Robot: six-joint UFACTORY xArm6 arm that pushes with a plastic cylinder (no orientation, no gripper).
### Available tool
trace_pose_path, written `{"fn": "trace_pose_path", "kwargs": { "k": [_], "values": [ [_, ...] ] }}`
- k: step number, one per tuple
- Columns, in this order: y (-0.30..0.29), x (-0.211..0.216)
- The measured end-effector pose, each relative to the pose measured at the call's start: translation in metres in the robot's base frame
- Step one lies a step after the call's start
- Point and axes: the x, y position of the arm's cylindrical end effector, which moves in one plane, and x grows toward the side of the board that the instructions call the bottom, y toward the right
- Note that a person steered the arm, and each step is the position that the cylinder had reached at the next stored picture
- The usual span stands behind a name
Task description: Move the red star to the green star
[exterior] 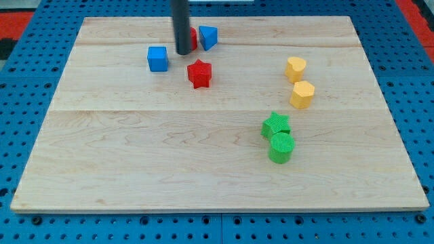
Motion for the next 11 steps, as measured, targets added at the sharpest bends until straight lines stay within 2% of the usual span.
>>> {"fn": "trace_pose_path", "kwargs": {
  "k": [1, 2, 3, 4, 5, 7, 8, 9, 10, 11],
  "values": [
    [-0.020, 0.031],
    [0.013, 0.066],
    [0.056, 0.069],
    [0.058, 0.040],
    [0.091, 0.038],
    [0.129, 0.117],
    [0.145, 0.126],
    [0.145, 0.112],
    [0.177, 0.112],
    [0.183, 0.135]
  ]
}}
